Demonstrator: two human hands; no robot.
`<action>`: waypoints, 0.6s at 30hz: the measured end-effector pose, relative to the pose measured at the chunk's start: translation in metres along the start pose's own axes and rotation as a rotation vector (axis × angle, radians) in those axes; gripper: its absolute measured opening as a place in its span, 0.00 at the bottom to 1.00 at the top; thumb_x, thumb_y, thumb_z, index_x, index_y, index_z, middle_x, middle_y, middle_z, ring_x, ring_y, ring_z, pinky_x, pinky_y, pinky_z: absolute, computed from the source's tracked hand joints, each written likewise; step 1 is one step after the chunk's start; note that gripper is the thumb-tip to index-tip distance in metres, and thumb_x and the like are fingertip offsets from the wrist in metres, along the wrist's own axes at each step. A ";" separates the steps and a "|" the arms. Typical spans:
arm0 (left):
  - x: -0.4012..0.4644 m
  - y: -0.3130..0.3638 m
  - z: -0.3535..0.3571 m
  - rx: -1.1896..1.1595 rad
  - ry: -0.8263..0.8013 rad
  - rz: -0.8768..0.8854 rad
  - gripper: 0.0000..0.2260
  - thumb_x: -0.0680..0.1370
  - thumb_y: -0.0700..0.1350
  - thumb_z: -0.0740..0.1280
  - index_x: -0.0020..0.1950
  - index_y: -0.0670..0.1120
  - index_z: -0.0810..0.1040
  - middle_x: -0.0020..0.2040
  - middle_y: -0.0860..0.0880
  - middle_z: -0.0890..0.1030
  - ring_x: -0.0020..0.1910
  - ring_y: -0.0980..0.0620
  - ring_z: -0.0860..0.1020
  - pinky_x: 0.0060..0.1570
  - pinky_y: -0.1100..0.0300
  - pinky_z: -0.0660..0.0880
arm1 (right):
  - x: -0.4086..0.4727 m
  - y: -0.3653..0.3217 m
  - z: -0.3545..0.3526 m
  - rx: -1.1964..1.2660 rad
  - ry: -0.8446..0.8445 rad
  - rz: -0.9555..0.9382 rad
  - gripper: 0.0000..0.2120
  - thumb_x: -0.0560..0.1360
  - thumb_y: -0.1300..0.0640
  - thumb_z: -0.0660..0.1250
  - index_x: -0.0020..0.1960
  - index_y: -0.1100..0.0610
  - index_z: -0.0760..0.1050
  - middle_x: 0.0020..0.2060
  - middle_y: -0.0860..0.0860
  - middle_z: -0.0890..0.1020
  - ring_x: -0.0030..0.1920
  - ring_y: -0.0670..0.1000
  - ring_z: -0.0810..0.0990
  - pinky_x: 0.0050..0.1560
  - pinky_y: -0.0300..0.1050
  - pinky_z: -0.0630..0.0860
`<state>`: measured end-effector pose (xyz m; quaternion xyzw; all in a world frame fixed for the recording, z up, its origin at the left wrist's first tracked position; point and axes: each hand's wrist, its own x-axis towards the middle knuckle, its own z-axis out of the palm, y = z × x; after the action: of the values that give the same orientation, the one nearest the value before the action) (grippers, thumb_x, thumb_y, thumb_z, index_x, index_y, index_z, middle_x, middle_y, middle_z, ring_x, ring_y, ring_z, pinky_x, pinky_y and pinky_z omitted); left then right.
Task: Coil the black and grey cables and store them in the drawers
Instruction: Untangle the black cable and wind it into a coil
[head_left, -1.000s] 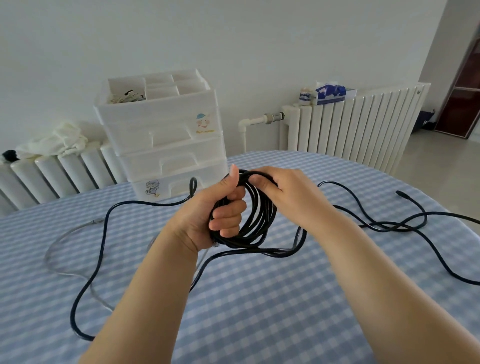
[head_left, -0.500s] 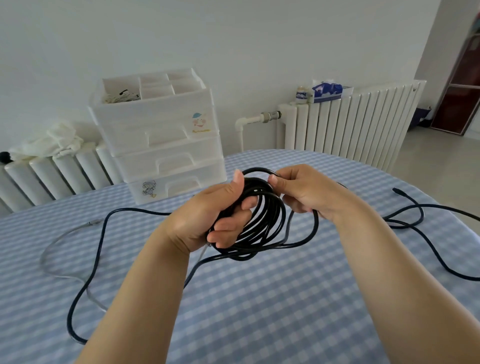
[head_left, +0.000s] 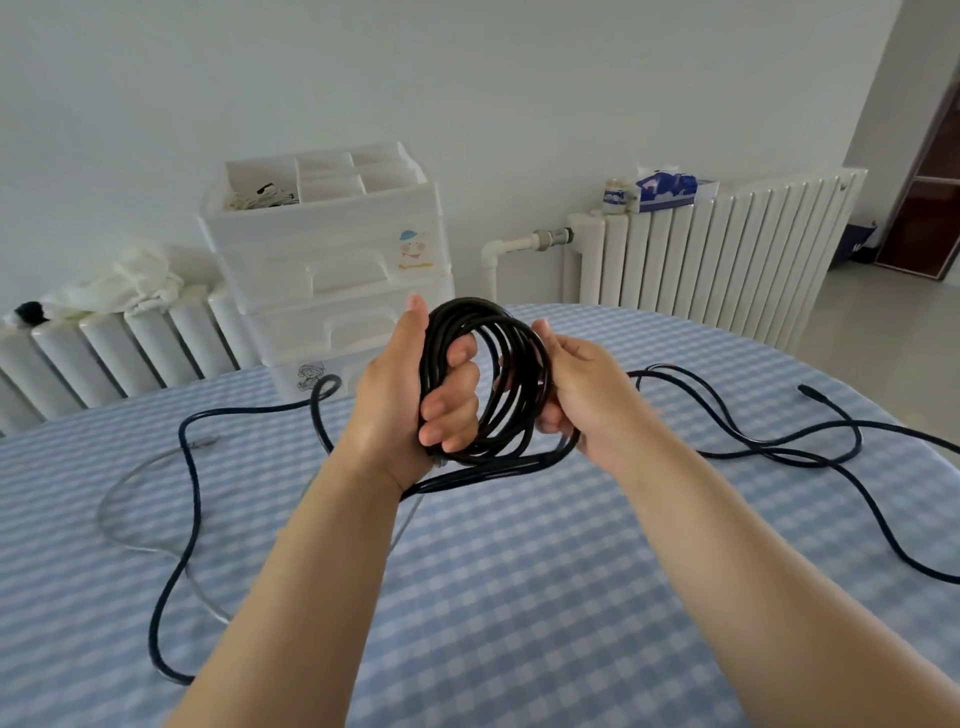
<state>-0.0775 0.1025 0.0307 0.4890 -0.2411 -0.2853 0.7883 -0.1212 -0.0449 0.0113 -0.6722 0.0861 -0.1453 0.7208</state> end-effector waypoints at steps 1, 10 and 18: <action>0.001 0.000 0.001 -0.045 0.033 0.026 0.24 0.81 0.61 0.48 0.34 0.46 0.66 0.18 0.53 0.59 0.13 0.57 0.56 0.17 0.66 0.56 | -0.001 0.002 0.004 0.036 0.019 0.008 0.20 0.82 0.48 0.56 0.39 0.57 0.76 0.24 0.49 0.74 0.23 0.47 0.67 0.23 0.38 0.67; 0.004 0.013 -0.017 -0.579 0.338 0.297 0.20 0.81 0.54 0.50 0.32 0.48 0.66 0.20 0.55 0.59 0.16 0.57 0.57 0.18 0.65 0.58 | -0.016 0.023 0.033 -0.268 -0.129 -0.022 0.08 0.79 0.52 0.64 0.53 0.55 0.70 0.29 0.49 0.81 0.34 0.52 0.82 0.47 0.47 0.80; -0.008 0.040 -0.041 -0.631 0.604 0.566 0.17 0.79 0.51 0.50 0.32 0.49 0.65 0.23 0.54 0.60 0.20 0.55 0.59 0.24 0.65 0.60 | -0.031 0.041 0.049 -1.288 -0.266 -0.100 0.31 0.76 0.68 0.57 0.73 0.50 0.52 0.30 0.50 0.74 0.27 0.50 0.70 0.26 0.45 0.64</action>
<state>-0.0481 0.1485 0.0500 0.2040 -0.0280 0.0341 0.9780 -0.1306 0.0131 -0.0273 -0.9845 0.0347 -0.0136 0.1716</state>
